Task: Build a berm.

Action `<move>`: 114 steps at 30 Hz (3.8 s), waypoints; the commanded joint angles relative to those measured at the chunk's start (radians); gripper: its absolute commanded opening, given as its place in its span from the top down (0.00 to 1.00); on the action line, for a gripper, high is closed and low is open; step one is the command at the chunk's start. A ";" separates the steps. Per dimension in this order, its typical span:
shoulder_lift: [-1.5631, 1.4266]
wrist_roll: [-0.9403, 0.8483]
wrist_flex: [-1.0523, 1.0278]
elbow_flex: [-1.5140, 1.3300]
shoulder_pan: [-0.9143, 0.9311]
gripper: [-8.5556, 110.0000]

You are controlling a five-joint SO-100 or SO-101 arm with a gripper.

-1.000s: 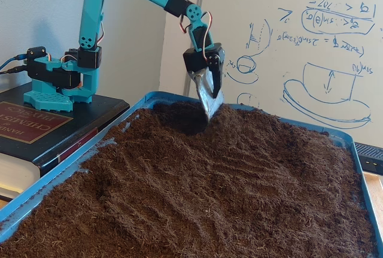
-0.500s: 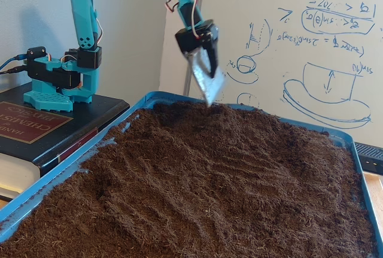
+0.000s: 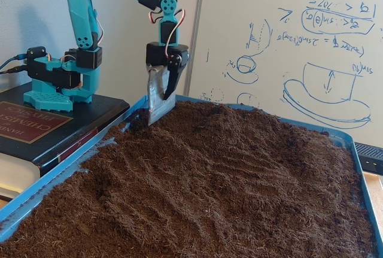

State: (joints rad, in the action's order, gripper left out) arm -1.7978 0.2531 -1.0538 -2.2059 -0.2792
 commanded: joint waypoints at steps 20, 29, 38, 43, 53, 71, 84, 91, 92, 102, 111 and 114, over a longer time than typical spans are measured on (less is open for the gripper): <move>0.290 -0.011 -0.003 0.098 0.075 0.92; 0.457 -0.011 -0.003 0.290 0.075 0.92; 0.580 -0.011 -0.003 0.506 0.074 0.92; 0.604 -0.011 -0.003 0.581 0.072 0.92; 0.606 -0.021 -0.012 0.695 0.071 0.92; 0.511 -0.083 -0.018 0.706 0.055 0.92; 0.434 -0.084 -0.018 0.707 0.051 0.92; 0.390 -0.084 -0.008 0.707 0.051 0.92; 0.380 -0.084 -0.008 0.707 0.051 0.92; 0.270 -0.084 -0.017 0.706 0.051 0.92; 0.107 -0.115 -0.149 0.543 0.052 0.92; 0.080 -0.166 -0.244 0.472 0.063 0.92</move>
State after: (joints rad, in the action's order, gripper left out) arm -1.6045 0.1243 -1.2303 -1.7181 -0.2301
